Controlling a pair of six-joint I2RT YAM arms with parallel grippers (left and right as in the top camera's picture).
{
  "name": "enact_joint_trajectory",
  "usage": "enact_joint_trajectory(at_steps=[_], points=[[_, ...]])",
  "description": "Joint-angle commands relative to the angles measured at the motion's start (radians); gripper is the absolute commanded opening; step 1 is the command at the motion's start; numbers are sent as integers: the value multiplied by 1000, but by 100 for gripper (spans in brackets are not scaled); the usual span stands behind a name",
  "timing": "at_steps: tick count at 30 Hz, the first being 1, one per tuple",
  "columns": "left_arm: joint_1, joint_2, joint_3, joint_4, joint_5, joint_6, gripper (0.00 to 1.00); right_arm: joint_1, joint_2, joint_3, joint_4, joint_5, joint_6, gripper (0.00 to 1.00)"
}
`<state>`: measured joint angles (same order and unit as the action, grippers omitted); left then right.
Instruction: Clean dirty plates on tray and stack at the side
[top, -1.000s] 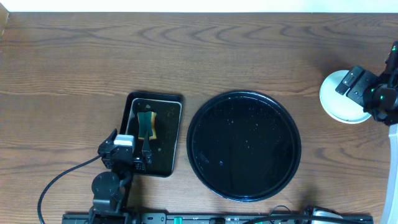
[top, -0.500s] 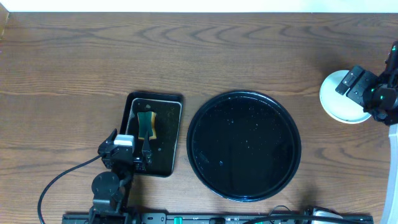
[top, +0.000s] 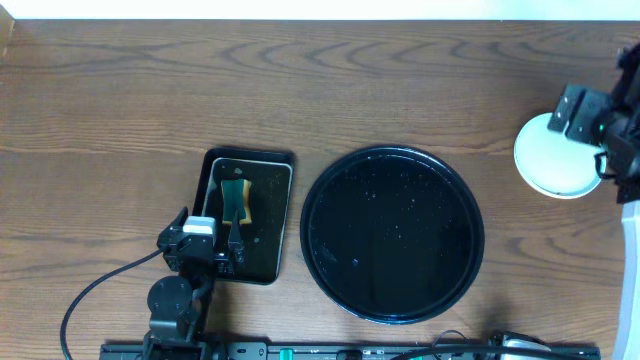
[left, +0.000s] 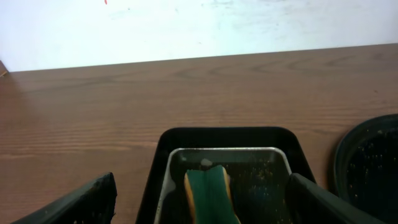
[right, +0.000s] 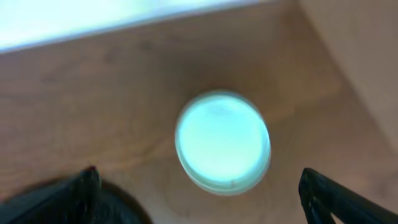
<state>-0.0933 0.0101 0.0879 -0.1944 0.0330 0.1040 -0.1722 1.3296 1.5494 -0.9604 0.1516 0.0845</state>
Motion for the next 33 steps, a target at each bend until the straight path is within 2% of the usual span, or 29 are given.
enact_joint_trajectory(at_steps=[1, 7, 9, 11, 20, 33], points=[[3, -6, -30, -2, -19, -9, 86, 68, -106, -35, 108, -30, -76, 99], [3, -6, -30, -2, -19, -9, 86, 180, -318, -246, 392, -37, -79, 99], [3, -6, -30, -2, -19, -9, 86, 219, -460, -413, 528, -42, -79, 99], [3, -6, -30, -2, -19, -9, 86, 230, -561, -531, 596, -57, -79, 99], [3, -6, -30, -2, -19, -9, 86, 232, -922, -940, 679, -165, -79, 99], [3, -6, -30, -2, -19, -9, 86, 239, -1241, -1329, 806, -242, -78, 99]])
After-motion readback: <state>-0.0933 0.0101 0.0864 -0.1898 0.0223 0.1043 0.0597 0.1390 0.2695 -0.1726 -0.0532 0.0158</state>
